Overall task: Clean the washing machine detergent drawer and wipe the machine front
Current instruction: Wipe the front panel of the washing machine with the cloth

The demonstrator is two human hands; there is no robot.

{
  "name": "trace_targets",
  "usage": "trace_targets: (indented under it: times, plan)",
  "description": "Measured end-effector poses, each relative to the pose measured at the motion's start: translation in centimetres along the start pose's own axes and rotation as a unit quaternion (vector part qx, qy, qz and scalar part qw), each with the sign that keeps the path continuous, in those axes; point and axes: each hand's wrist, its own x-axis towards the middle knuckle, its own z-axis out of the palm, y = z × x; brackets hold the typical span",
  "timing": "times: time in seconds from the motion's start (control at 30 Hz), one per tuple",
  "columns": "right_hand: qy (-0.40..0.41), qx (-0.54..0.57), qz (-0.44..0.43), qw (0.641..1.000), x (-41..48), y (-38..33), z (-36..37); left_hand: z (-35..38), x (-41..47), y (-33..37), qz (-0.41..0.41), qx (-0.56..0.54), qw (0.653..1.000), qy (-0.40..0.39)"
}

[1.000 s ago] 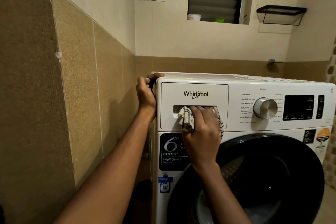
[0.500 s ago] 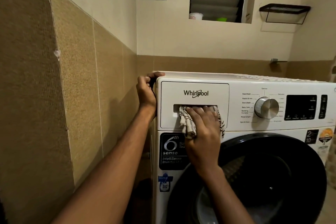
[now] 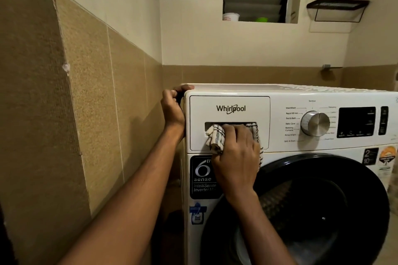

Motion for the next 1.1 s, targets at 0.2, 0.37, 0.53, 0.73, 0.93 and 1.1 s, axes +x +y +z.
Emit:
trace_targets:
  times: [0.2,0.37,0.53,0.73,0.93,1.1]
  plan:
    - [-0.018,0.095,-0.055,0.994,0.9,2.0,-0.2,-0.1,0.0,0.0,0.003,0.022,1.0,0.007]
    - [-0.048,0.145,-0.071,0.986,1.0,3.6,-0.6,-0.3,0.2,-0.4,0.014,0.031,0.999,0.012]
    - [-0.009,0.132,0.086,0.987,-1.3,-3.0,1.0,-0.2,0.3,-0.3,0.011,0.031,0.999,0.019]
    - [-0.047,0.247,0.005,0.968,0.3,0.2,0.1,-0.2,0.2,-0.3,0.012,0.028,0.999,0.021]
    - [0.0,0.524,0.077,0.848,0.2,2.3,-1.3,-0.1,0.2,-0.4,0.009,0.041,0.999,0.025]
    - [0.292,0.639,0.336,0.627,2.6,-0.5,-4.0,-0.2,0.2,-0.3,0.009,0.038,0.999,0.023]
